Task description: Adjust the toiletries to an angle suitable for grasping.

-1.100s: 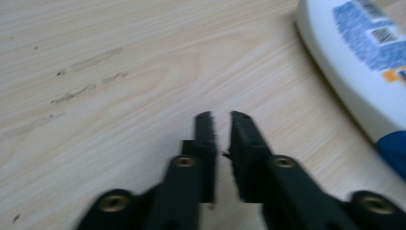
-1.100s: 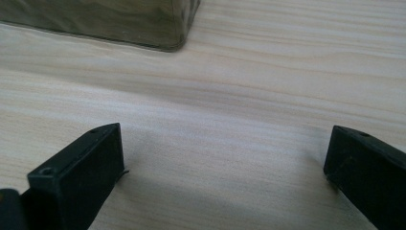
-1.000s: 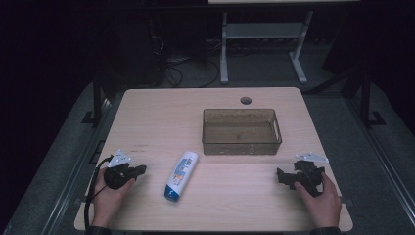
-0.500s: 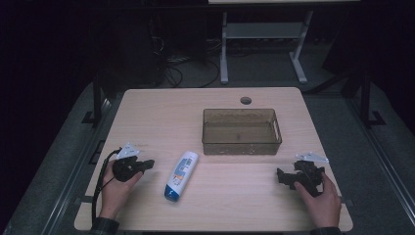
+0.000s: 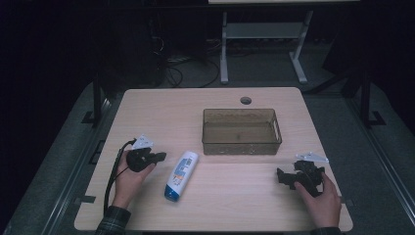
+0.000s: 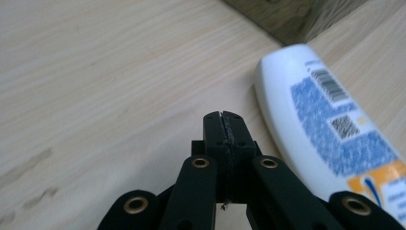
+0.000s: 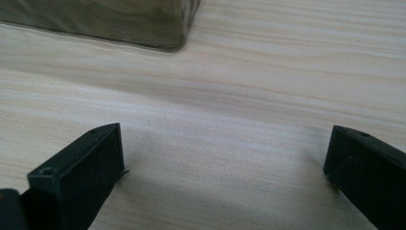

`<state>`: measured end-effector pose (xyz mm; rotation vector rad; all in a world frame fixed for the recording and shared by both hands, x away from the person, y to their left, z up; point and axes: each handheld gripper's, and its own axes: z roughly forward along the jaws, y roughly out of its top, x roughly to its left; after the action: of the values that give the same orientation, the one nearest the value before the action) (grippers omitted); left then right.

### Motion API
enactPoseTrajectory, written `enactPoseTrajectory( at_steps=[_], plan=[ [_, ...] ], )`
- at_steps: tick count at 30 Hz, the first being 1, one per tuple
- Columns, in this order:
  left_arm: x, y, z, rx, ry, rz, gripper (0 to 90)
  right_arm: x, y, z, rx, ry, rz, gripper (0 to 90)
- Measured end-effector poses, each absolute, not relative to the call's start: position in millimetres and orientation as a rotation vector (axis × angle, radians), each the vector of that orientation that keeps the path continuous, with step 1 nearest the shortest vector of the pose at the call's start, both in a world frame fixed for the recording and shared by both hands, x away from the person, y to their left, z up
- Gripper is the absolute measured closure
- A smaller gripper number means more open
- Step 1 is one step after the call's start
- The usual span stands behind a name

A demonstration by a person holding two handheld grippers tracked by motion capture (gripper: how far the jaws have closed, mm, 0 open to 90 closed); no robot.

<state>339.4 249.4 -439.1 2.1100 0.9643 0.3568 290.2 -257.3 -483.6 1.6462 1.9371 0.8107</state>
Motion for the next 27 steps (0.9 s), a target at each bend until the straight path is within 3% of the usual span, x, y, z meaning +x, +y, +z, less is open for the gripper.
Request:
enactPoseTrajectory(
  at_steps=[27],
  plan=[
    [368,210,-458,2.125,0.940,0.277,89.6,290,-257,-484,1.646,1.937,0.811,0.0]
  ],
)
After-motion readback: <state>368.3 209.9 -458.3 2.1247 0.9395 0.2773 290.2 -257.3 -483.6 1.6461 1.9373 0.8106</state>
